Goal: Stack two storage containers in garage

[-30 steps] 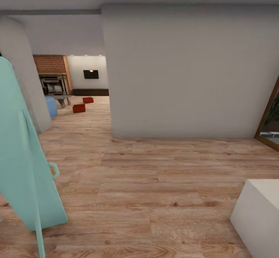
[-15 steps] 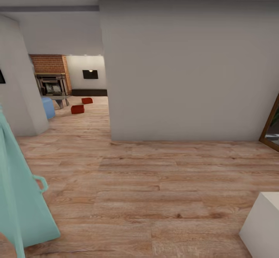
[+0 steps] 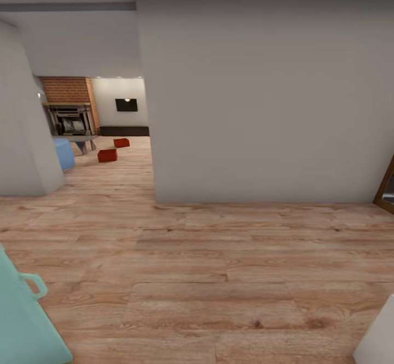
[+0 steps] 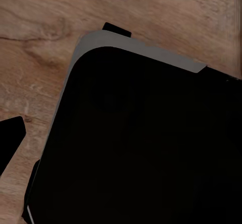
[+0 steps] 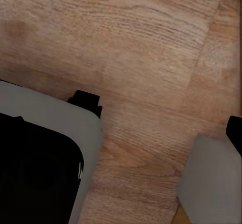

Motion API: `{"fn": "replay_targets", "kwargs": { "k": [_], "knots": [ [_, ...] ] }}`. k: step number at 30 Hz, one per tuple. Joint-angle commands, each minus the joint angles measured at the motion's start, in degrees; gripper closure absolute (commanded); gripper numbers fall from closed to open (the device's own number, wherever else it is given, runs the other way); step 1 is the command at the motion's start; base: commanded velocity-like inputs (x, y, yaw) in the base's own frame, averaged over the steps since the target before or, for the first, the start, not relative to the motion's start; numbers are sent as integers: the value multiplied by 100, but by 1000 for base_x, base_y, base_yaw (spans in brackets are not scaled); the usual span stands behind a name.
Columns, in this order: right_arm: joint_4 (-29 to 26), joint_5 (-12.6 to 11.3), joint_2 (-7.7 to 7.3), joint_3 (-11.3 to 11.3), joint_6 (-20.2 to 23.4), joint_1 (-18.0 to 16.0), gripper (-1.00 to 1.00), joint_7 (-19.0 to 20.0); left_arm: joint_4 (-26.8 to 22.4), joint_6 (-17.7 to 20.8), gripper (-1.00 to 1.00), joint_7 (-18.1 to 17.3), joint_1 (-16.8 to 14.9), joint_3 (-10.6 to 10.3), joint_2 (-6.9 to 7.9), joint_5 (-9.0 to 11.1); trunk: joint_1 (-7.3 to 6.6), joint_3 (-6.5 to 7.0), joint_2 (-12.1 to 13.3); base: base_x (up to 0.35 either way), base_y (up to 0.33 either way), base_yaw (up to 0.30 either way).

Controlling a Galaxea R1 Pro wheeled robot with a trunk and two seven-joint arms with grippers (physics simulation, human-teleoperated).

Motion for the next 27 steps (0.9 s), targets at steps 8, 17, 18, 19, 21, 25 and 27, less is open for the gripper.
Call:
{"fn": "replay_targets", "kwargs": {
  "k": [8, 17, 18, 19, 21, 25, 27],
  "knots": [
    [19, 7, 0, 12, -37, -8, -100, 20, -3, -10, -100, 1, -1, 15, -1, 13, 3, -5, -3, 322, 0, 0],
    [19, 9, 23, 22, -16, -8, -100, 27, -3, -17, -100, 8, -1, 18, -1, 13, 3, -5, -3, 322, 0, 0],
    [19, 8, 24, 24, -15, -8, -100, 27, -3, -18, -100, 8, -1, 20, -1, 13, 3, -5, -3, 322, 0, 0],
    [19, 8, 23, 26, -14, -8, -100, 27, -3, -18, -100, 7, -1, 23, -1, 13, 3, -5, -3, 322, 0, 0],
    [19, 7, 25, 28, -7, -8, -100, 27, -3, -19, -100, 7, -1, 25, -1, 13, 3, -5, -3, 322, 0, 0],
    [19, 7, 33, 29, 13, -8, -100, 25, -3, -19, -100, 8, -1, 27, -1, 13, 3, -5, -3, 322, 0, 0],
    [19, 7, 34, 29, 11, -8, -100, 23, -3, -19, -100, 8, -1, 27, -1, 13, 3, -5, -3, 322, 0, 0]
  ]
}}
